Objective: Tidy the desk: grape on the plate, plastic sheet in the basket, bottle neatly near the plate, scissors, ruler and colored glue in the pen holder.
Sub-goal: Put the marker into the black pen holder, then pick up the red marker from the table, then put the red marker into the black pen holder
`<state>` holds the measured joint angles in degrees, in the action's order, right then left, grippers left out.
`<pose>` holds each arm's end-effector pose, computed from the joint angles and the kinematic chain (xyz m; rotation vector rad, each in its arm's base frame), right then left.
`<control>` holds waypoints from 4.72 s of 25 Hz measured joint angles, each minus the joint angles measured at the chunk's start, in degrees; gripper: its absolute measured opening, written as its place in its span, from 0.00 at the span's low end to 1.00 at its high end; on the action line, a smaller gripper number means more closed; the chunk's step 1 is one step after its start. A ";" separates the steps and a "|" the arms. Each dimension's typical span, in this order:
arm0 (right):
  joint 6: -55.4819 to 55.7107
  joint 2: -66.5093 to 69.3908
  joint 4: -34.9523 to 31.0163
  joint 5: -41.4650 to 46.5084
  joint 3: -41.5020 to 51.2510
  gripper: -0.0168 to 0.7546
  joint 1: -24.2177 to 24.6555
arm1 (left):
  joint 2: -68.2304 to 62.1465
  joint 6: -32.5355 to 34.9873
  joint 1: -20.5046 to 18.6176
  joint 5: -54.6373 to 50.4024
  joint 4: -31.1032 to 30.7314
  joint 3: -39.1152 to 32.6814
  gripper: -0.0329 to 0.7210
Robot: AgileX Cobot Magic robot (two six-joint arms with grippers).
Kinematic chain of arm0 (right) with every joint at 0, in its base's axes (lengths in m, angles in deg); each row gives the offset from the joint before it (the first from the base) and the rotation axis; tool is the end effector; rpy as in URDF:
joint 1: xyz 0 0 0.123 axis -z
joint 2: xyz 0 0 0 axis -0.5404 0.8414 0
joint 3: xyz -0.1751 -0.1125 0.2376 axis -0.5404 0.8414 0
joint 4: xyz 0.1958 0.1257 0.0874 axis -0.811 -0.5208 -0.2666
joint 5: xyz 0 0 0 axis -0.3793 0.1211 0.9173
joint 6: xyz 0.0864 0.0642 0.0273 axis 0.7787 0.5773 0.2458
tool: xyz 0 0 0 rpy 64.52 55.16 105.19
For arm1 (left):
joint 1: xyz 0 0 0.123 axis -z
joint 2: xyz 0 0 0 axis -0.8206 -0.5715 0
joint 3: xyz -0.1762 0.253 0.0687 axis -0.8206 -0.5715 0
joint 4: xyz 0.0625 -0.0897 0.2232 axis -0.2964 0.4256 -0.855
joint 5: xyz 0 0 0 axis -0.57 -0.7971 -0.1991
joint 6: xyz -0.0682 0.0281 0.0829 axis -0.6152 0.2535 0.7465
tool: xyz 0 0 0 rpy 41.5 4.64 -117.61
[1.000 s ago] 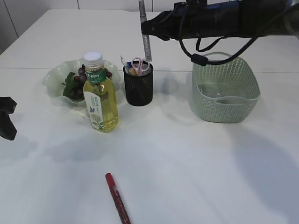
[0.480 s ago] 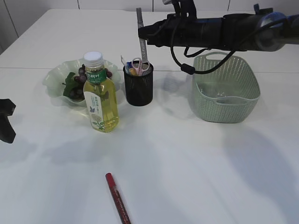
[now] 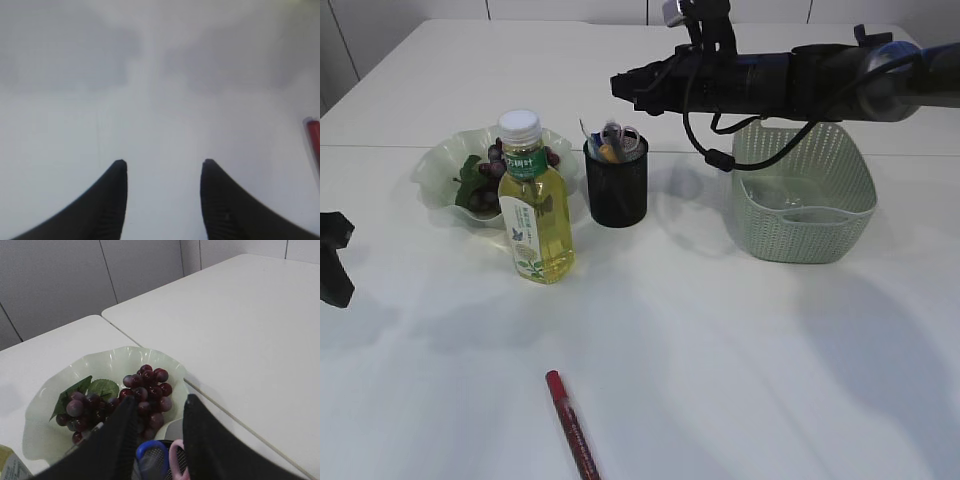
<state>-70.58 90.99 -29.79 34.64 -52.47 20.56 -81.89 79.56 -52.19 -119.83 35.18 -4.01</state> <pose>0.5362 0.1847 0.2297 -0.7157 1.6642 0.6860 0.2788 -0.0330 0.2384 -0.1033 2.9118 -0.2776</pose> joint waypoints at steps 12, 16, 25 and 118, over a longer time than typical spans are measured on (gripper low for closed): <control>23.75 -3.12 13.96 1.26 -0.22 0.42 0.00 | 0.00 0.00 0.00 -0.62 0.32 0.00 0.51; 51.80 -10.60 39.62 7.07 -0.22 0.42 0.00 | 0.00 0.00 0.00 -0.70 0.37 0.00 0.51; 95.52 -21.31 82.00 29.21 -0.22 0.42 -9.97 | 0.00 0.00 0.00 -0.09 0.88 0.00 0.51; 73.48 -16.66 41.99 15.21 8.30 0.13 0.61 | 0.00 0.00 0.00 0.03 -0.87 0.00 0.45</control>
<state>2.90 74.33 12.20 49.85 -44.18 21.17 -81.89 79.56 -52.19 -119.80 34.31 -4.01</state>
